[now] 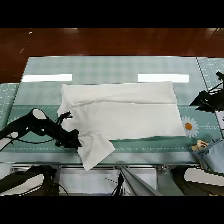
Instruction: Fold the shirts.
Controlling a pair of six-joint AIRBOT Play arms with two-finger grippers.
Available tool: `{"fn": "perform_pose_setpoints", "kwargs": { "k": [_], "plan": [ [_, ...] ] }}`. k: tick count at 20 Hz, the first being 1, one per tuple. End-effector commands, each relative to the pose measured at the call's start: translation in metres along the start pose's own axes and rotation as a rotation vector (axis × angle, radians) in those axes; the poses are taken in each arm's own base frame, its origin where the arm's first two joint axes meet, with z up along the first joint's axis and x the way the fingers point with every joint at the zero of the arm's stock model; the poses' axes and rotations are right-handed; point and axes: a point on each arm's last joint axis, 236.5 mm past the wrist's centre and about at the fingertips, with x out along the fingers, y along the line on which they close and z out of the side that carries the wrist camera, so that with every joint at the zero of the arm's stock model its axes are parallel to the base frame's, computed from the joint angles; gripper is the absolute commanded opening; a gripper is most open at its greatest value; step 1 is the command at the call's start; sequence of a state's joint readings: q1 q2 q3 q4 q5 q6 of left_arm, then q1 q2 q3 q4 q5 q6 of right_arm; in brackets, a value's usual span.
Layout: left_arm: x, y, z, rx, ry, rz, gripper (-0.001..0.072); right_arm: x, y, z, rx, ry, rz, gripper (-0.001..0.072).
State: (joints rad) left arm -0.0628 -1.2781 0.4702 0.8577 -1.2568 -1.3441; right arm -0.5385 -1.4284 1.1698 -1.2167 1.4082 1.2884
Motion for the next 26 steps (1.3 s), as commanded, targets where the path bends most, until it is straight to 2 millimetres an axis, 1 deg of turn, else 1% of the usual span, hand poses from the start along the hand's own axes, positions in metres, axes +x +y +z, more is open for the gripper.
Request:
{"fn": "perform_pose_setpoints", "kwargs": {
  "k": [1,2,3,4,5,7,10,12,13,16,19,20,21,22,23,24,25,26],
  "plan": [
    [0.002,-0.001,0.001,-0.007,-0.001,-0.001,0.0025,0.005,-0.014,-0.012,-0.001,0.044,-0.05,0.0478],
    [0.001,-0.001,-0.001,0.005,0.004,-0.003,0.0024,0.013,-0.019,-0.024,0.013,0.08,-0.051,0.0478],
    [0.001,-0.002,-0.002,0.014,0.006,-0.004,0.0025,0.024,-0.019,-0.038,0.028,0.116,-0.024,0.048],
    [0.001,-0.002,-0.002,0.018,0.006,-0.005,0.0025,0.034,-0.016,-0.051,0.035,0.147,0.015,0.0504],
    [0.001,-0.002,-0.002,0.026,0.007,-0.005,0.0025,0.044,-0.012,-0.062,0.033,0.173,0.053,0.055],
    [0.001,-0.002,-0.002,0.044,0.007,-0.005,0.0025,0.057,-0.012,-0.078,0.03,0.211,0.067,0.055],
    [0.001,-0.002,-0.001,0.051,0.003,-0.004,0.0025,0.062,-0.017,-0.091,0.024,0.248,0.052,0.0549],
    [0.001,-0.001,0.0,0.052,-0.001,-0.003,0.0025,0.061,-0.022,-0.094,0.022,0.261,0.03,0.0547],
    [0.001,-0.002,0.0,0.056,-0.001,-0.003,0.0025,0.061,-0.021,-0.095,0.023,0.265,0.034,0.0542],
    [0.0,-0.001,0.002,0.063,-0.011,-0.001,0.0025,0.065,-0.013,-0.099,0.005,0.287,0.033,0.0541],
    [0.0,-0.001,0.004,0.063,-0.02,0.0,0.0025,0.084,0.001,-0.111,-0.043,0.327,0.008,0.0527],
    [0.0,-0.001,0.005,0.074,-0.021,0.001,0.0025,0.089,0.002,-0.111,-0.043,0.325,-0.009,0.0493],
    [-0.002,-0.003,0.008,0.089,-0.029,0.002,0.0025,0.091,0.003,-0.109,-0.04,0.319,-0.024,0.0325],
    [-0.007,-0.005,0.015,0.095,-0.05,0.001,0.0025,0.091,0.004,-0.108,-0.032,0.313,-0.027,0.0207],
    [-0.014,-0.009,0.024,0.105,-0.078,-0.002,0.0025,0.09,0.005,-0.107,-0.031,0.313,-0.026,0.0117],
    [-0.023,-0.014,0.033,0.119,-0.106,-0.006,0.0025,0.086,0.006,-0.106,-0.034,0.319,-0.023,0.0045],
    [-0.036,-0.023,0.044,0.144,-0.14,-0.01,0.0025,0.081,0.008,-0.104,-0.042,0.323,-0.017,0.0031],
    [-0.051,-0.033,0.054,0.173,-0.18,-0.014,0.0024,0.076,0.015,-0.098,-0.055,0.311,0.004,0.0031]
  ]
}}
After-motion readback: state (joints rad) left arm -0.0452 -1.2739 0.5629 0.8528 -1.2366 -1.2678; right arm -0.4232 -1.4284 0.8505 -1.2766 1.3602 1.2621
